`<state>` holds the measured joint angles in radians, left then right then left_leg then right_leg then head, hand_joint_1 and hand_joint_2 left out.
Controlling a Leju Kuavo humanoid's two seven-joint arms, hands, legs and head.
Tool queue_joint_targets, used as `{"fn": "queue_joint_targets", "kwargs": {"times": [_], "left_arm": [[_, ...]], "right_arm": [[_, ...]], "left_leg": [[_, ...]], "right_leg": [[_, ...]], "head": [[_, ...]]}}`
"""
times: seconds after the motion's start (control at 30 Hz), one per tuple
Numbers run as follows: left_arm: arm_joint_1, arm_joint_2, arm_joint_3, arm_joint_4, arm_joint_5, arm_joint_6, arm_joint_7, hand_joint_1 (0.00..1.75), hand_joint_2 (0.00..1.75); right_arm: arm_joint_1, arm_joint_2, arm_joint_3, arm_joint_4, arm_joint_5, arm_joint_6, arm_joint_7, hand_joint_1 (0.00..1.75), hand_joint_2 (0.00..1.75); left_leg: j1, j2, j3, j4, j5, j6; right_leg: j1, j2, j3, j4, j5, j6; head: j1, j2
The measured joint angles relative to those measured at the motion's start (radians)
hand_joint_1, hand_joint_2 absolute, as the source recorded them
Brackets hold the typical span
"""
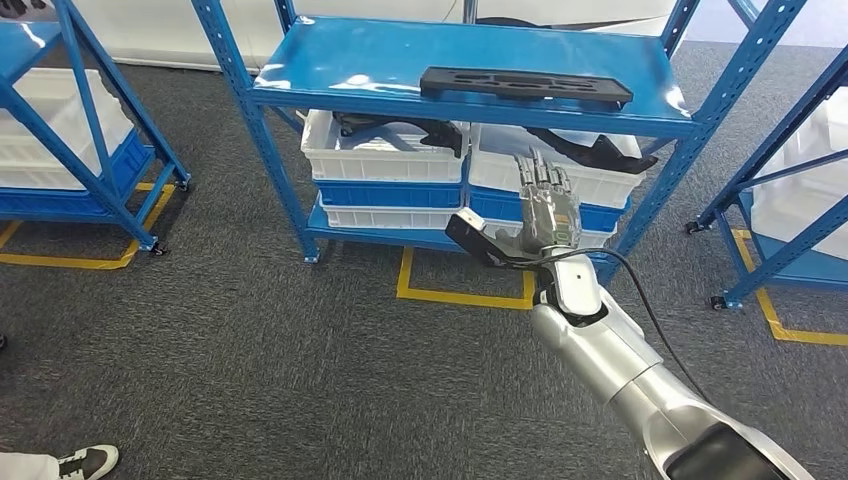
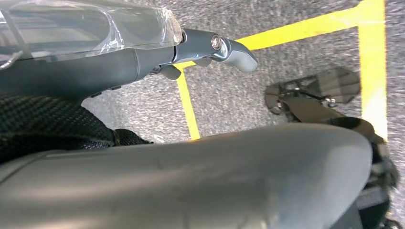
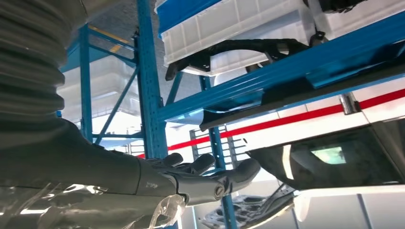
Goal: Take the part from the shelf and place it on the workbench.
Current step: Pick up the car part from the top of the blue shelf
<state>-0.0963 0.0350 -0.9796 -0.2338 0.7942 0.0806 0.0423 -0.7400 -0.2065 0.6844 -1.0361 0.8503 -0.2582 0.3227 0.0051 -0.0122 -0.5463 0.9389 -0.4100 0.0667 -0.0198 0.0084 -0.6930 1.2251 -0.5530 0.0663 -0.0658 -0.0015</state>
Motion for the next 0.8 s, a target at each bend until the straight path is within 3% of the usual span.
{"fn": "queue_joint_targets", "kwargs": {"times": [0.07, 0.13, 0.23, 0.3, 0.33, 0.43, 0.47, 0.5, 0.53, 0.6, 0.63, 0.67, 0.73, 0.8], "left_arm": [[0.000, 0.000, 0.000, 0.000, 0.000, 0.000, 0.000, 0.00, 0.00], [-0.001, 0.000, 0.000, 0.001, 0.000, 0.000, 0.000, 0.00, 0.00], [-0.002, 0.000, 0.000, 0.001, 0.000, 0.002, 0.000, 0.00, 0.00], [-0.003, 0.000, 0.000, 0.001, 0.000, 0.002, 0.000, 0.00, 0.00], [-0.004, 0.000, 0.000, 0.001, 0.000, 0.002, 0.000, 0.00, 0.00], [-0.008, 0.000, 0.000, 0.001, 0.000, 0.003, -0.001, 0.00, 0.00], [-0.009, 0.000, 0.000, 0.001, 0.000, 0.003, -0.001, 0.00, 0.00], [-0.010, 0.000, 0.000, 0.001, 0.000, 0.003, -0.001, 0.00, 0.00], [-0.011, 0.000, 0.000, 0.001, 0.000, 0.003, -0.001, 0.00, 0.00], [-0.010, 0.001, 0.000, 0.001, 0.000, 0.003, -0.001, 0.00, 0.00], [-0.009, 0.001, 0.000, 0.001, 0.000, 0.003, -0.001, 0.00, 0.00], [-0.008, 0.002, 0.000, 0.002, 0.000, 0.003, 0.000, 0.00, 0.00], [-0.006, 0.001, 0.000, 0.002, -0.001, 0.003, 0.000, 0.00, 0.00], [-0.005, 0.000, 0.000, 0.002, -0.001, 0.003, 0.000, 0.00, 0.00]], "right_arm": [[0.000, 0.000, 0.000, 0.000, 0.000, 0.000, 0.001, 0.00, 1.75], [-0.001, 0.000, 0.000, 0.000, 0.000, 0.002, 0.002, 0.00, 1.75], [0.000, 0.000, 0.001, -0.003, 0.001, 0.006, 0.002, 0.00, 1.75], [-0.003, 0.000, 0.001, -0.008, 0.003, 0.009, 0.003, 0.00, 1.75], [-0.005, 0.001, 0.001, -0.010, 0.005, 0.011, 0.003, 0.00, 1.75], [-0.002, 0.004, 0.002, -0.014, 0.008, 0.018, 0.003, 0.00, 1.75], [0.000, 0.004, 0.002, -0.014, 0.008, 0.019, 0.003, 0.00, 1.75], [0.002, 0.004, 0.002, -0.014, 0.008, 0.020, 0.004, 0.00, 1.75], [0.002, 0.004, 0.003, -0.015, 0.009, 0.020, 0.004, 0.00, 1.75], [0.000, 0.006, 0.003, -0.016, 0.009, 0.021, 0.005, 0.00, 1.75], [-0.001, 0.006, 0.003, -0.017, 0.009, 0.021, 0.005, 0.00, 1.75], [-0.001, 0.007, 0.003, -0.018, 0.009, 0.022, 0.006, 0.00, 1.75], [-0.002, 0.008, 0.003, -0.020, 0.009, 0.023, 0.007, 0.00, 1.75], [-0.005, 0.008, 0.002, -0.023, 0.009, 0.023, 0.008, 0.00, 1.75]], "left_leg": [[0.006, -0.001, 0.023, 0.003, -0.020, -0.014], [0.007, -0.001, 0.033, 0.007, -0.038, -0.029], [0.007, -0.001, 0.037, 0.012, -0.048, -0.045], [0.009, 0.001, 0.020, 0.053, -0.056, -0.052], [0.011, 0.002, -0.008, 0.103, -0.068, -0.056], [0.014, 0.002, -0.137, 0.296, -0.132, -0.064], [0.013, 0.002, -0.164, 0.320, -0.139, -0.064], [0.012, 0.002, -0.172, 0.307, -0.125, -0.061], [0.010, 0.002, -0.163, 0.257, -0.090, -0.056], [0.002, 0.003, -0.122, 0.111, 0.011, -0.038], [-0.003, 0.003, -0.105, 0.057, 0.042, -0.032], [-0.007, 0.003, -0.094, 0.024, 0.060, -0.029], [-0.010, 0.004, -0.080, 0.008, 0.051, -0.027], [-0.006, 0.005, -0.058, -0.002, 0.048, -0.015]], "right_leg": [[-0.007, -0.002, 0.036, -0.135, 0.101, 0.006], [-0.007, -0.003, 0.066, -0.234, 0.148, 0.000], [-0.002, -0.003, 0.071, -0.248, 0.147, -0.029], [-0.004, -0.002, 0.081, -0.249, 0.143, -0.043], [-0.005, -0.001, 0.087, -0.249, 0.138, -0.048], [-0.002, 0.003, 0.108, -0.249, 0.118, -0.056], [-0.001, 0.003, 0.118, -0.249, 0.109, -0.057], [0.001, 0.003, 0.131, -0.249, 0.100, -0.056], [0.002, 0.004, 0.145, -0.249, 0.090, -0.056], [0.004, 0.005, 0.172, -0.252, 0.070, -0.052], [0.004, 0.007, 0.180, -0.256, 0.062, -0.048], [0.004, 0.009, 0.187, -0.260, 0.057, -0.044], [0.004, 0.012, 0.199, -0.266, 0.055, -0.034], [0.004, 0.007, 0.195, -0.235, 0.050, -0.027]], "head": [[0.001, 0.000], [0.001, 0.000], [0.001, 0.000], [0.000, 0.000], [0.000, 0.000], [-0.002, 0.000], [-0.002, 0.000], [-0.002, 0.000], [-0.002, 0.000], [-0.002, 0.000], [-0.002, 0.000], [-0.002, 0.000], [-0.002, 0.000], [0.000, 0.000]]}}
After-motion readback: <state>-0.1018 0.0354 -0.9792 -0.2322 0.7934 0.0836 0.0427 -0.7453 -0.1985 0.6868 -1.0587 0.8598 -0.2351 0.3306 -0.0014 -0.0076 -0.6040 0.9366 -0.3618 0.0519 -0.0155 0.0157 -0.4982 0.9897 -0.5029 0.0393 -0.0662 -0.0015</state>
